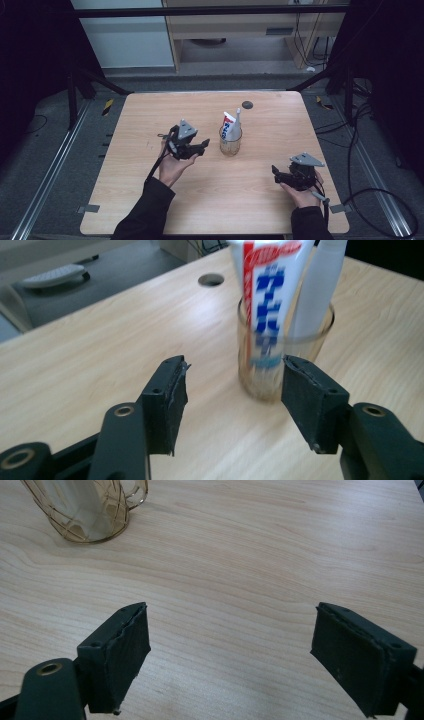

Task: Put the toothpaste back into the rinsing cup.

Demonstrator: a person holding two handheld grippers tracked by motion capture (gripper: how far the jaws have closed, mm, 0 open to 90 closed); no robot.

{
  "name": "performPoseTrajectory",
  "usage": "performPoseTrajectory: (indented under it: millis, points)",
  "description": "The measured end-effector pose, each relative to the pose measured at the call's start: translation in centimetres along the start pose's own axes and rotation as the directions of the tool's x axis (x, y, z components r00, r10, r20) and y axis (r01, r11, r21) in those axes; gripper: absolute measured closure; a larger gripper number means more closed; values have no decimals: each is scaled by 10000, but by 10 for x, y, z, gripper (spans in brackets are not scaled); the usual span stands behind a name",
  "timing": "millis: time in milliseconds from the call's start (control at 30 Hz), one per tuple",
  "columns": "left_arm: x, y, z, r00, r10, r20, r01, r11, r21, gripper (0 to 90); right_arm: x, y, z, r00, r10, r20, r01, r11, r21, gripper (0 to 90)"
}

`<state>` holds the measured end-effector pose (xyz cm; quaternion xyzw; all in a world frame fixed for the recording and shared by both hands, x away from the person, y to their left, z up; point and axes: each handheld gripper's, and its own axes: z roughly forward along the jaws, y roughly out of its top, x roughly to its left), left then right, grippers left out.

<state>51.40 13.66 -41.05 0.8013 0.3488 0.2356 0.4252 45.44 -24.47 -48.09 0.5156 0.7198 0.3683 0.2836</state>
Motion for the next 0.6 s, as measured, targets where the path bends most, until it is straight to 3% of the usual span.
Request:
performPoseTrajectory:
  millis: [267, 400, 600]
  points:
    - [19, -53, -31, 9985, -59, -539, 112, 9950, 988, 351, -2, -4, -1, 10000, 31, -37, -30, 9998, 191, 147]
    - [28, -81, -43, 9966, -528, -634, 601, 9911, 1186, 336, -4, -6, -2, 9999, 146, -20, -145, 9994, 308, 143]
    - [43, -113, -62, 9885, -1089, -1047, 1236, 9816, 1457, 308, -6, -8, -4, 9997, 244, 0, -244, 9991, 359, 139]
